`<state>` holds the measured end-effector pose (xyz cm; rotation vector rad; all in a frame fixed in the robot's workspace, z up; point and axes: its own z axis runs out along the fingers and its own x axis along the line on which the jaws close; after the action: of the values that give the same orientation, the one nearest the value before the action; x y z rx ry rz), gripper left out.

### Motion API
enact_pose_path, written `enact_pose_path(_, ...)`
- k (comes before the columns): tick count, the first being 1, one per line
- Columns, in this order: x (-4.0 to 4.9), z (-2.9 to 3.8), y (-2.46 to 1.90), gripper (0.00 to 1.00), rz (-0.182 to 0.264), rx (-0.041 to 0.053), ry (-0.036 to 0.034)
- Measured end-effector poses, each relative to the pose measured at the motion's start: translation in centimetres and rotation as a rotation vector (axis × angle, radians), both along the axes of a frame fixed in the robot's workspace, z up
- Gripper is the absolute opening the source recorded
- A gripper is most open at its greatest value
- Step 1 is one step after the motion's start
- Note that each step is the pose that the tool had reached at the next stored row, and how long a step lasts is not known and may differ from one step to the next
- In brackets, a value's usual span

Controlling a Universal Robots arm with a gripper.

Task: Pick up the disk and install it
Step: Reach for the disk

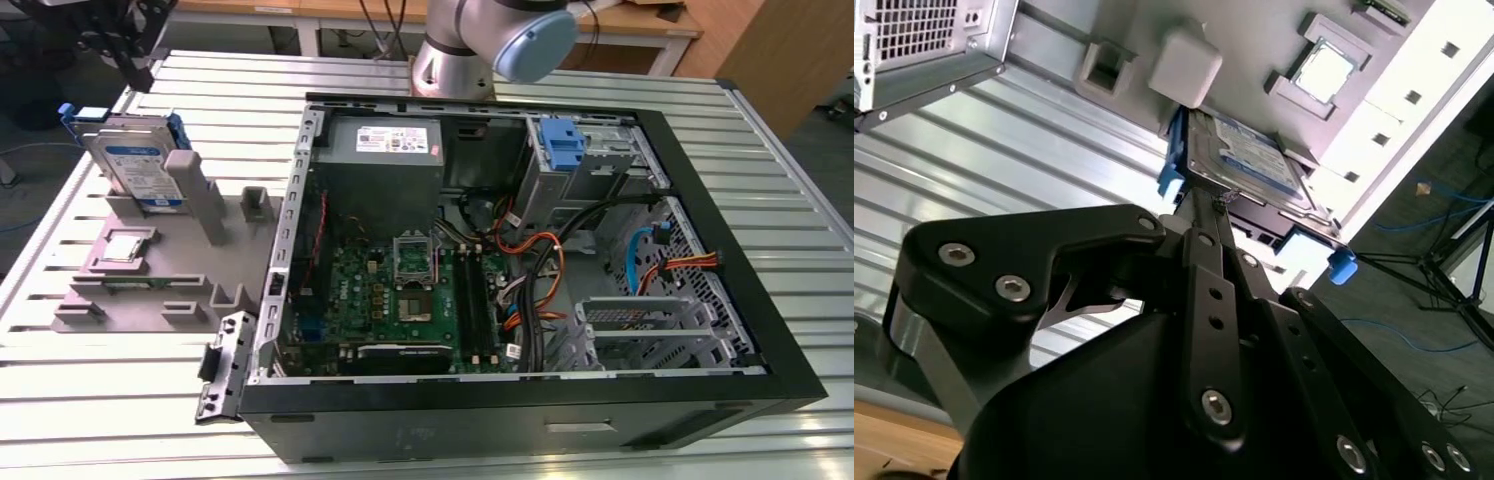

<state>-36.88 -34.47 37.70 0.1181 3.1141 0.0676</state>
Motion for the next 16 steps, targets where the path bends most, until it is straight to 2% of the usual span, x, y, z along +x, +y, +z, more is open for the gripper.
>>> enact_pose_path(4, -0.82, -0.07, 0.03, 0.10, 0.000, 0.0000, 0.0000)
enact_pose_path(16, -2.54, -0.31, 0.16, 0.10, 0.000, 0.0000, 0.0002)
